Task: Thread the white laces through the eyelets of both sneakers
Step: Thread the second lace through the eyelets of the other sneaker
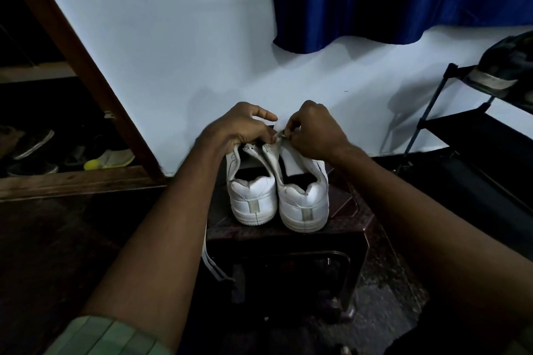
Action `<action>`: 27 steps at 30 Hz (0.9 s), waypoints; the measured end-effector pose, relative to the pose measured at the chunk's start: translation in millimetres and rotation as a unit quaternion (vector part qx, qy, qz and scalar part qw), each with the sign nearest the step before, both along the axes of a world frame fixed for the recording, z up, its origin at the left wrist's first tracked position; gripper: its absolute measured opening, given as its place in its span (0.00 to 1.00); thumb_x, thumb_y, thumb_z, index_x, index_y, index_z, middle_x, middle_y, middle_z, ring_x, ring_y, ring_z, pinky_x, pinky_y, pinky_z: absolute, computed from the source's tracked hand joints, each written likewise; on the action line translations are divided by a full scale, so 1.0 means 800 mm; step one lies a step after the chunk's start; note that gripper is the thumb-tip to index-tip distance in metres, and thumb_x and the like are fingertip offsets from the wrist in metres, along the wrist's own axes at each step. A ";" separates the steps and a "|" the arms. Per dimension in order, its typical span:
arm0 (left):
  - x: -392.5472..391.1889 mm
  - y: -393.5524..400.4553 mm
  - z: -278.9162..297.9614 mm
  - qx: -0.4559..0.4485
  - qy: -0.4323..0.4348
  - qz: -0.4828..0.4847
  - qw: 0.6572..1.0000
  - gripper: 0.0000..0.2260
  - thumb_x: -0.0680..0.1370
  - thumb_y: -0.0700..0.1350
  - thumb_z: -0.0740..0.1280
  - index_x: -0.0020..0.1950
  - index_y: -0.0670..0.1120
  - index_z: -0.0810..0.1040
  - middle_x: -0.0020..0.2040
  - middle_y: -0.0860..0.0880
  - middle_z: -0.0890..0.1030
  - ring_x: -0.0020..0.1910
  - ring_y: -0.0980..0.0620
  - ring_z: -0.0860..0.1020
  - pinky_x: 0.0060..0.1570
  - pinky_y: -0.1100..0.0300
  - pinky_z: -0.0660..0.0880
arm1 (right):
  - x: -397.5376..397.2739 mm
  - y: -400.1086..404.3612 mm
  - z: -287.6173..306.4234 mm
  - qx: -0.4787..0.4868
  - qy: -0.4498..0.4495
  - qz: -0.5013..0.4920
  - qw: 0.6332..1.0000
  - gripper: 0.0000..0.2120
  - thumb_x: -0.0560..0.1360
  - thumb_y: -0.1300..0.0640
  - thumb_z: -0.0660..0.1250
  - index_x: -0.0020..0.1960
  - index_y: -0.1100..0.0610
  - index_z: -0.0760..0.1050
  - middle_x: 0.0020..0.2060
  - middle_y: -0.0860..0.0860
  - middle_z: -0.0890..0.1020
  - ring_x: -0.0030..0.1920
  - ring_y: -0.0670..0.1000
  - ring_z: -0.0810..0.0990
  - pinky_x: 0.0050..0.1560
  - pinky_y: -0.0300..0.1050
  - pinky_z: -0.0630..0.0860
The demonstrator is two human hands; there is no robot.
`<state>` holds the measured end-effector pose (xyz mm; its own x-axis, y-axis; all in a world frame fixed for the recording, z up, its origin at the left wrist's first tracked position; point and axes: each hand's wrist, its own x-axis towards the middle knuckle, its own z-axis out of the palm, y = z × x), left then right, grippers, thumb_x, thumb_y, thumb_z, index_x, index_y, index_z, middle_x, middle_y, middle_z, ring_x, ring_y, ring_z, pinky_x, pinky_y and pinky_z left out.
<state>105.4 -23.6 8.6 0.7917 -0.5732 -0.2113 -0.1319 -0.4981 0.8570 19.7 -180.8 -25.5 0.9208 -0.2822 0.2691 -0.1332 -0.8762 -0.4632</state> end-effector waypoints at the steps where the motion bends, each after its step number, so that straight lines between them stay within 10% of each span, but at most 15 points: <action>1: -0.001 0.000 0.001 -0.005 0.002 0.000 1.000 0.19 0.72 0.28 0.74 0.59 0.44 0.82 0.45 0.44 0.88 0.33 0.57 0.83 0.30 0.67 0.76 | -0.001 0.002 0.001 -0.013 0.005 -0.002 1.000 0.05 0.72 0.57 0.71 0.43 0.55 0.86 0.50 0.57 0.77 0.54 0.59 0.77 0.48 0.54 0.80; 11: 0.001 0.004 -0.003 -0.052 0.023 -0.001 0.998 0.17 0.74 0.29 0.73 0.60 0.44 0.85 0.48 0.42 0.88 0.42 0.52 0.85 0.42 0.63 0.82 | -0.003 0.013 0.005 -0.155 0.012 0.024 0.988 0.08 0.74 0.57 0.70 0.51 0.57 0.84 0.55 0.55 0.75 0.59 0.57 0.73 0.41 0.47 0.68; 19: -0.002 0.002 -0.012 -0.019 -0.066 -0.018 0.998 0.18 0.68 0.34 0.71 0.52 0.51 0.87 0.42 0.46 0.88 0.47 0.47 0.87 0.52 0.53 0.83 | -0.007 0.006 -0.001 0.090 -0.017 -0.011 0.996 0.07 0.72 0.62 0.72 0.41 0.54 0.88 0.37 0.50 0.86 0.36 0.46 0.76 0.31 0.25 0.64; 24: -0.007 -0.005 -0.017 -0.010 -0.107 -0.002 0.994 0.15 0.66 0.37 0.72 0.47 0.54 0.88 0.39 0.45 0.87 0.42 0.45 0.86 0.53 0.45 0.83 | -0.004 -0.006 -0.003 0.136 0.019 -0.012 0.990 0.04 0.72 0.55 0.76 0.46 0.52 0.86 0.42 0.49 0.87 0.39 0.45 0.79 0.42 0.40 0.74; 27: -0.007 -0.006 -0.018 -0.010 -0.113 -0.006 0.994 0.14 0.65 0.39 0.73 0.46 0.54 0.87 0.39 0.44 0.87 0.44 0.41 0.86 0.53 0.45 0.83 | -0.009 -0.019 -0.001 0.156 0.015 0.022 0.987 0.19 0.69 0.52 0.79 0.57 0.47 0.79 0.42 0.49 0.84 0.42 0.48 0.81 0.46 0.46 0.77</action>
